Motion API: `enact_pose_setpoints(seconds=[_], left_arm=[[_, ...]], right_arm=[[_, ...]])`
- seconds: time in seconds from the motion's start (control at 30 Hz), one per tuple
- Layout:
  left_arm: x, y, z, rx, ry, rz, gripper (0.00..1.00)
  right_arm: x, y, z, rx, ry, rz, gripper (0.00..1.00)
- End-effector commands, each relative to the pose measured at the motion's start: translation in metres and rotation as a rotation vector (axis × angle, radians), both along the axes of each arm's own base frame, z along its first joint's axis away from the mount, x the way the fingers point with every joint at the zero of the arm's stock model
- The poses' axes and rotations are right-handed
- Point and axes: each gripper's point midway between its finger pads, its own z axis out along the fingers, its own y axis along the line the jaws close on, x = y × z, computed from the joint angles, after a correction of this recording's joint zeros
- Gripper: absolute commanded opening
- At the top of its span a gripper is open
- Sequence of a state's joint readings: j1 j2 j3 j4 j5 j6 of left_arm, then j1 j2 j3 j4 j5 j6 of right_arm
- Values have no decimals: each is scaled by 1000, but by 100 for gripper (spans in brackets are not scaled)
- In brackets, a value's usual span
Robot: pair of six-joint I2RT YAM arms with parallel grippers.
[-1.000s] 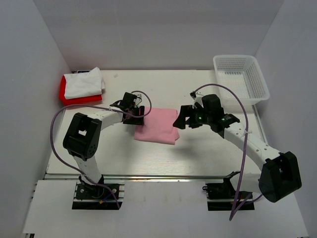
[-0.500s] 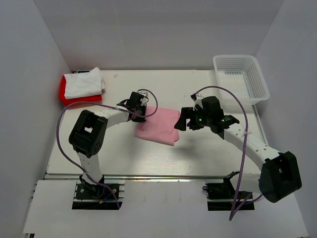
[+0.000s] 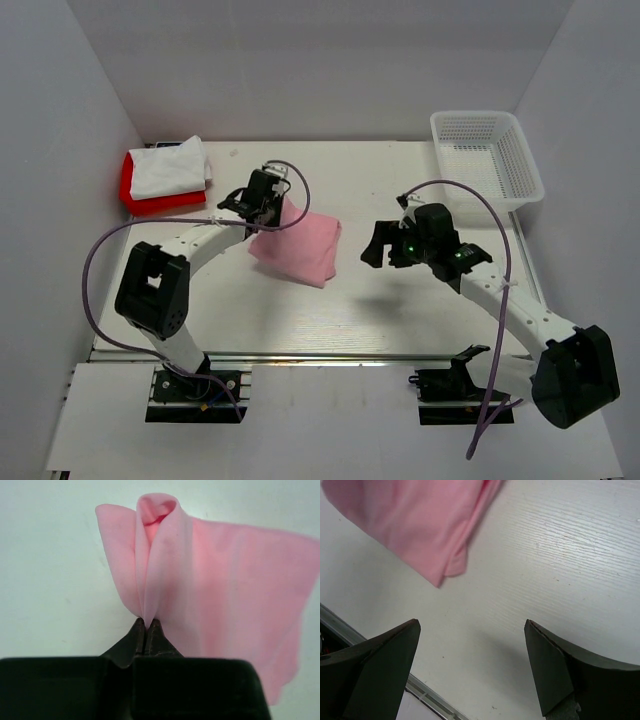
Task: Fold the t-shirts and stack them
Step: Put the neatly folded tshirt into the corner of the board with the left arm
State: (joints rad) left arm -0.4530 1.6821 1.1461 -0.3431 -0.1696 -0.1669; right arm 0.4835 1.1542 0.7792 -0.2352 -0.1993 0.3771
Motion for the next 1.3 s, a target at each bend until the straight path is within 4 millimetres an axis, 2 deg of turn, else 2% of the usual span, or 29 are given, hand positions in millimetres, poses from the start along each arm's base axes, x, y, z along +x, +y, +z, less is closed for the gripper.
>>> enact_pose_setpoints(seconds=[0.0,0.07,0.13,0.23,0.33,0.53,0.6,0.63,0.67,0.7,0.77,0.8,0.87,0.9,1.0,1.07,1.1,1.23,1.27], left_arm=[[24,27,65,74,-144,77,0],[29,34,76,100,-159,76,0],[37,50,81,136,-170,102,0],[50,61,102,194,-215,94,0],[70,77,134,232,-289,92,0],[90,100,170,294,-380,77,0],[99,111,171,325,-382,81,0],[103,110,179,319,-401,86,0],[105,119,182,336,-397,103,0],[110,127,194,334,-415,126,0],[117,134,197,345,-421,152,0],[120,143,215,343,-455,183,0],[126,156,210,360,-431,211,0],[129,163,226,355,-462,232,0],[133,169,237,364,-483,242,0],[132,185,238,379,-478,264,0],[134,185,245,374,-498,269,0],[140,214,248,388,-516,338,0],[146,214,246,387,-520,339,0]], right_arm=[[10,-8,14,14,-69,-70,90],[12,-10,18,21,-92,-87,90],[13,-11,20,26,-98,-102,90],[16,-14,23,23,-107,-127,90],[19,-14,24,23,-111,-134,90],[24,-15,25,21,-113,-150,90],[24,-13,23,17,-106,-146,90],[24,-13,23,18,-106,-144,90],[25,-13,24,17,-108,-147,90],[26,-13,24,15,-108,-147,90],[28,-13,25,16,-108,-149,90],[28,-12,24,18,-103,-149,90],[28,-11,23,18,-98,-149,90],[29,-10,24,20,-100,-148,90],[31,-11,23,18,-93,-158,90],[31,-10,23,21,-87,-162,90],[31,-9,24,23,-87,-160,90],[31,-8,25,33,-83,-159,90],[32,-7,26,34,-83,-156,90]])
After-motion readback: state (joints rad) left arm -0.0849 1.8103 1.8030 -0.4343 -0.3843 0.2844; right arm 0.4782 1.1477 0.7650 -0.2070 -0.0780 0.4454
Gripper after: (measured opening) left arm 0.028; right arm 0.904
